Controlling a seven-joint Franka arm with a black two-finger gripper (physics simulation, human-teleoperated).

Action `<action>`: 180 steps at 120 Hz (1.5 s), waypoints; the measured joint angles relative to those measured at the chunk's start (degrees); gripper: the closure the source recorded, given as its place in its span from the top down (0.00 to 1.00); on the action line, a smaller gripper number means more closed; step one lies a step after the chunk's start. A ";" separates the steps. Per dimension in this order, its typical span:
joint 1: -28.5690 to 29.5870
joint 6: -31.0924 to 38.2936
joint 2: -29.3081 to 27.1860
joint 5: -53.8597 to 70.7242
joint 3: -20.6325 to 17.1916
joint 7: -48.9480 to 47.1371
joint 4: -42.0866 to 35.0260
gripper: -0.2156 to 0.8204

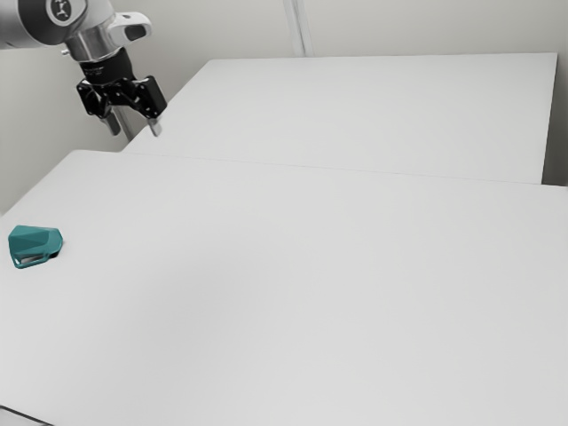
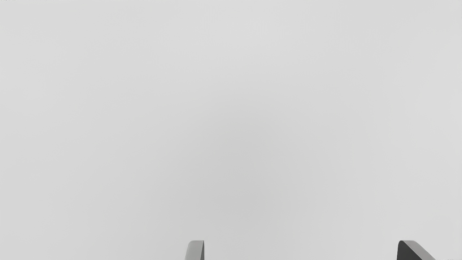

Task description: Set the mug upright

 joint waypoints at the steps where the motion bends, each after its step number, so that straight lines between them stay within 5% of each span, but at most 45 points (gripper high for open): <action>1: -0.05 -0.03 0.05 0.00 0.01 0.02 0.05 0.77; 49: -1.52 -0.76 0.52 0.01 0.76 0.91 0.58 0.77; 88: 4.38 -2.22 0.46 0.18 0.86 1.57 0.49 0.77; 104: 5.45 -2.33 0.95 0.32 4.42 2.55 0.50 0.77; 145: 17.89 0.05 3.20 -0.19 5.39 9.42 0.52 0.77; 180: 34.09 4.07 8.52 -4.02 5.41 20.54 0.64 0.77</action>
